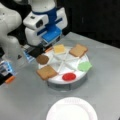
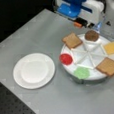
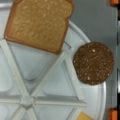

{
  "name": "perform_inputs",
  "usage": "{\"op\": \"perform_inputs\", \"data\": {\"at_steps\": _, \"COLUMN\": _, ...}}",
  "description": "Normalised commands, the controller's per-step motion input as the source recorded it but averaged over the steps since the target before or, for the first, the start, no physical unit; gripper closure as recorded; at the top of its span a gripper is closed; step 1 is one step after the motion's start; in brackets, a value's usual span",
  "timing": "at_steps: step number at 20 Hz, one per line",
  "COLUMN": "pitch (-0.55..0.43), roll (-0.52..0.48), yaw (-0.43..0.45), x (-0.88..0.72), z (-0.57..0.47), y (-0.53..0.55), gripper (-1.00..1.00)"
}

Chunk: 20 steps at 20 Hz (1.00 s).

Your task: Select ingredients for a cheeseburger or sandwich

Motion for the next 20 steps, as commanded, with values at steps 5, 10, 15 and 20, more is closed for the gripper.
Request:
{"op": "perform_inputs", "data": {"at_steps": 5, "pitch": 0.126, "roll": 0.104, "yaw": 0.054, "x": 0.1, "z": -0.02, "y": -0.09, "gripper": -1.0}}
{"op": "perform_inputs", "data": {"at_steps": 10, "pitch": 0.121, "roll": 0.103, "yaw": -0.018, "x": 0.2, "z": -0.06, "y": -0.35, "gripper": -1.0}}
{"op": "perform_inputs", "data": {"at_steps": 15, "pitch": 0.049, "roll": 0.11, "yaw": 0.041, "x": 0.1, "z": -0.02, "y": -0.35, "gripper": -1.0}}
{"op": "perform_inputs", "data": {"at_steps": 20, "pitch": 0.022, "roll": 0.185, "yaw": 0.081, "x": -0.18, "z": 0.12, "y": -0.07, "gripper": -1.0}}
